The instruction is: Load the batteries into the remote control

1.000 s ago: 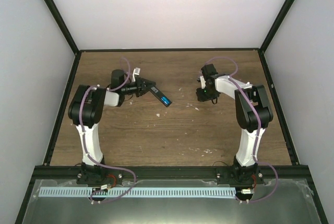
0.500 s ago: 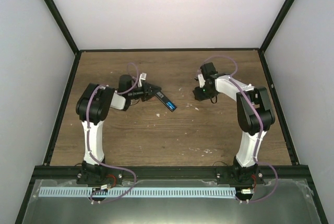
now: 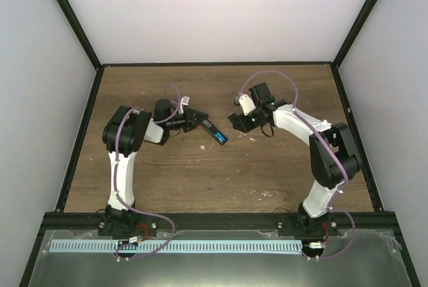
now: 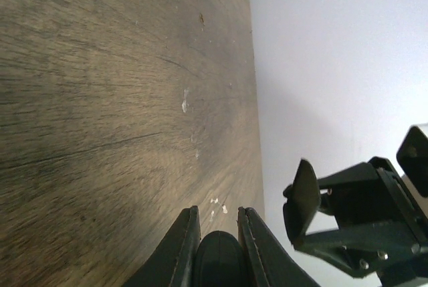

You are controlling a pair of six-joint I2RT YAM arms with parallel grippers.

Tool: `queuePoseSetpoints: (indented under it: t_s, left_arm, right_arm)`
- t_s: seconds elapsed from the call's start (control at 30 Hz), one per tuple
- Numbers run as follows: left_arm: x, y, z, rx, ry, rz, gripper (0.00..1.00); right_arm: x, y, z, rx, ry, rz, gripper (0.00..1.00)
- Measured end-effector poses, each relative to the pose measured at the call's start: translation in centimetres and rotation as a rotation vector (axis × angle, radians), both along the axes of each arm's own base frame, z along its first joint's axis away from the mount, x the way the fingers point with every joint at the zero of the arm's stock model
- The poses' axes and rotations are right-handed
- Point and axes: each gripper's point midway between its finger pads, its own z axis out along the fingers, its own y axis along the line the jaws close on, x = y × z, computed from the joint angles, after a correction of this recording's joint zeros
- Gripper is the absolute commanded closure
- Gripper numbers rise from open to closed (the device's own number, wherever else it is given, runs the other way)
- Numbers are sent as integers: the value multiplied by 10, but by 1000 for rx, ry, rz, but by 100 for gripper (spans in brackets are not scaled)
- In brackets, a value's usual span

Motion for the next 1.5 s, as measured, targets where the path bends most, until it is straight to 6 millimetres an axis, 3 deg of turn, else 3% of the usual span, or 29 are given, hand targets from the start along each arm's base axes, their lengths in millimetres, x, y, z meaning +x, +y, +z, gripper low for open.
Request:
queuePoseSetpoints:
  t_s: [0.37, 0.57, 0.87, 1.5]
  left_arm:
    - [-3, 1, -9, -7, 12, 1, 100]
    - [-4, 0, -12, -7, 16, -4, 100]
    - [-3, 2, -12, -7, 13, -4, 100]
    - [-2, 6, -12, -11, 9, -1, 100]
  right_arm:
    - [-40, 31, -19, 23, 5, 208, 73]
    - [-39, 37, -16, 45, -22, 255, 73]
    - [-39, 41, -39, 29, 21, 292, 73]
    - [-45, 61, -53, 25, 73, 338, 72]
